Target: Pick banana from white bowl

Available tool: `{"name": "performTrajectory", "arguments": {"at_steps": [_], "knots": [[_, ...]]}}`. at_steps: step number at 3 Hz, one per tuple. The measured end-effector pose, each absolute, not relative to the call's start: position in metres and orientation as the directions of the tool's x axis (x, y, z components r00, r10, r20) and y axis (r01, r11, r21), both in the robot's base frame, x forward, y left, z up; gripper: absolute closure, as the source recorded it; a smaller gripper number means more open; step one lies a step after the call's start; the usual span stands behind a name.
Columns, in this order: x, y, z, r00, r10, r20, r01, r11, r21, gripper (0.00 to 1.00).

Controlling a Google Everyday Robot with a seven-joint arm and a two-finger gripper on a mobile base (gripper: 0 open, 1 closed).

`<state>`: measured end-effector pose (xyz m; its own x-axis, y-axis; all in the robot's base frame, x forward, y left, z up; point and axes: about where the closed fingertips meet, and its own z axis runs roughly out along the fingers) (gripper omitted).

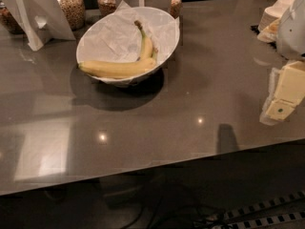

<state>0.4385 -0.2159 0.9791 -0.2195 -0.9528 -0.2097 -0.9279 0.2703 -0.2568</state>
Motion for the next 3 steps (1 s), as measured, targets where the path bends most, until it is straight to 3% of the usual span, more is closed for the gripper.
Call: {"name": "performTrajectory", "arguments": {"at_steps": [1, 3], "knots": [[0.439, -0.216, 0.979, -0.219, -0.953, -0.210, -0.928, 0.270, -0.257, 0.00], [0.468, -0.172, 1.010, -0.031, -0.948, -0.316, -0.903, 0.162, -0.399, 0.00]]}}
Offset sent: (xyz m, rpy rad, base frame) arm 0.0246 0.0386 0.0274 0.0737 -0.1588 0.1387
